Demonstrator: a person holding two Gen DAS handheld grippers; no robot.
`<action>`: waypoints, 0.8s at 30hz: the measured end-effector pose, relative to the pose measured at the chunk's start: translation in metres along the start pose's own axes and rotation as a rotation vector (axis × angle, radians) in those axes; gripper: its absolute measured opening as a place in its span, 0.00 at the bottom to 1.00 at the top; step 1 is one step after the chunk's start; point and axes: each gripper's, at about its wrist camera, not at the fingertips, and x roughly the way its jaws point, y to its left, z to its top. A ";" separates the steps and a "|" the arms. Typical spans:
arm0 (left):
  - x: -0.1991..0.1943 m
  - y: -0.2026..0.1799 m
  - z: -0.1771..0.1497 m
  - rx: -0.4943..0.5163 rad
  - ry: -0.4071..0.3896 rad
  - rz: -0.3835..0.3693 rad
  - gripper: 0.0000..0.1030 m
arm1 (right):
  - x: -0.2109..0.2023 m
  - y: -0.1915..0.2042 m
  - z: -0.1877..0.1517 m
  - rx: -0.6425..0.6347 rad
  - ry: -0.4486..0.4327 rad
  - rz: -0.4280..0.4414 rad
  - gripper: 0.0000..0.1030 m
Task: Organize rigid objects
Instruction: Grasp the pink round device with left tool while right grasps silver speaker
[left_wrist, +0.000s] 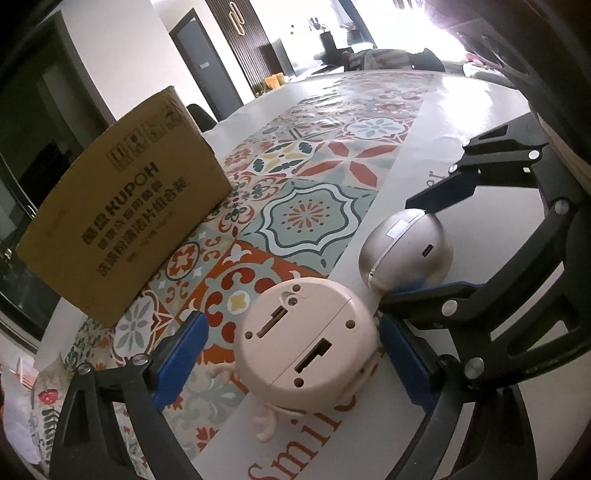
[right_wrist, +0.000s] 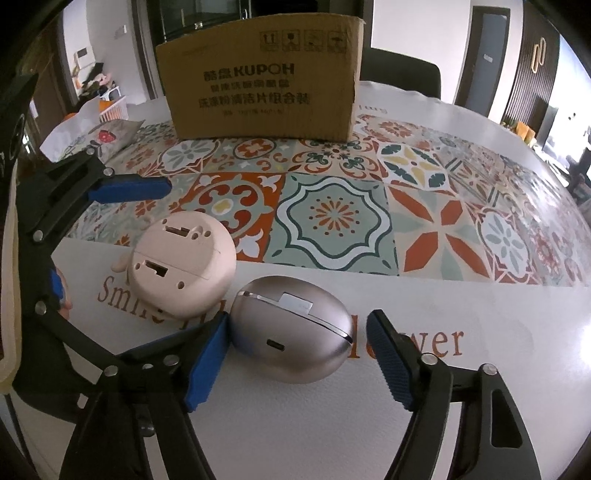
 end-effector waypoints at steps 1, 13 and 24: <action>0.001 0.000 0.000 0.000 0.000 -0.010 0.86 | 0.000 0.000 0.000 0.004 0.001 0.006 0.66; -0.001 0.006 0.000 -0.084 0.020 -0.032 0.71 | -0.003 -0.005 0.001 0.035 -0.004 0.004 0.62; -0.017 0.028 0.000 -0.275 0.035 0.057 0.71 | -0.016 -0.009 0.013 0.062 -0.035 0.005 0.62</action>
